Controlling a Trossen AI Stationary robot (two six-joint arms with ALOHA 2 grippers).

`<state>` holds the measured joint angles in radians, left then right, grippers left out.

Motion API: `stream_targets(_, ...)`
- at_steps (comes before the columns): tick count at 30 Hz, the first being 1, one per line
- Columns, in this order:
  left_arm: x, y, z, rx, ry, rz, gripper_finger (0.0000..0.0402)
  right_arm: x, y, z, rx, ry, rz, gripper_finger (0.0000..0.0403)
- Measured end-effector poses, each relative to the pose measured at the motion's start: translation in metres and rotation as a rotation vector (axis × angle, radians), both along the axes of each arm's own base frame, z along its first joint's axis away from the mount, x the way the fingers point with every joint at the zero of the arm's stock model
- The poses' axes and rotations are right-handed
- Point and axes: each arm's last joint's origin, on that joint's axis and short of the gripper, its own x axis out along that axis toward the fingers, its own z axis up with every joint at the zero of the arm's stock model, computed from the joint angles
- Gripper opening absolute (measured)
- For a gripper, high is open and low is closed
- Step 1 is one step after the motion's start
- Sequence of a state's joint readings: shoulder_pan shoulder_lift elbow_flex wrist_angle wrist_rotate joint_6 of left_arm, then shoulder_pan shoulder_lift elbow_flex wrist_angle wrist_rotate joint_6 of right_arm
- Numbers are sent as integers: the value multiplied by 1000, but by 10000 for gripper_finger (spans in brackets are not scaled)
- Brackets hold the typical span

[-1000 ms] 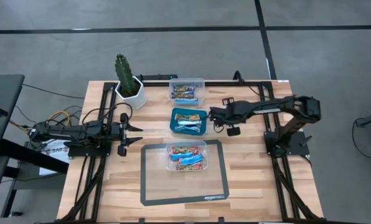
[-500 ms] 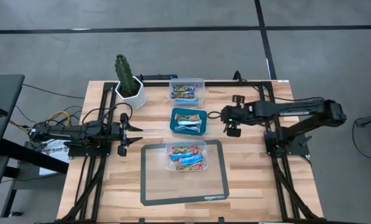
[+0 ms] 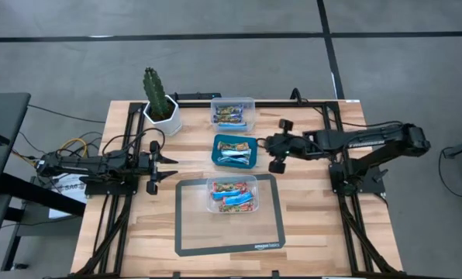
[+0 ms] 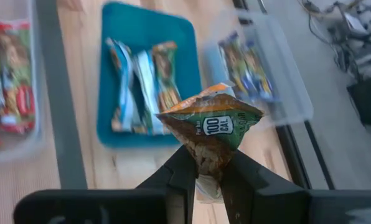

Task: Pick and place Granola Bars by type
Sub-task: Put the yellow granola bar into the blue bin

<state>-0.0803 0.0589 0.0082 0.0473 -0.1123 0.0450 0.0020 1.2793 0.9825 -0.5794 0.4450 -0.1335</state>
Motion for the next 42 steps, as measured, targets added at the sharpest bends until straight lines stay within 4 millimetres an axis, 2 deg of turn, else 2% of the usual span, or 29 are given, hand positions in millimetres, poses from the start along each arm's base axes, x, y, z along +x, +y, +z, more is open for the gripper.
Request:
stream_targets(4, 0, 0, 0, 0, 0, 0, 153, 26, 5, -3, -15, 0, 37, 51)
stream_targets(15, 0, 0, 0, 0, -1, 0, 153, 111, 9, 4, -23, 21, 154, 51)
stream_targets(22, 0, 0, 0, 0, 0, 0, 153, 153, 7, -12, 12, 178, 176, 51)
stream_targets(27, 0, 0, 0, 0, 0, 0, 153, 168, -1, -26, 43, 320, 129, 51)
stream_targets(33, 0, 0, 0, 0, 0, 0, 153, 174, -8, -47, 60, 445, 101, 51)
stream_targets(37, 0, 0, 0, 0, -1, 0, 153, 176, -12, -56, 70, 461, 98, 51)
stream_targets(42, 0, 0, 0, 0, 0, 0, 153, 177, -12, -56, 65, 462, 102, 60)
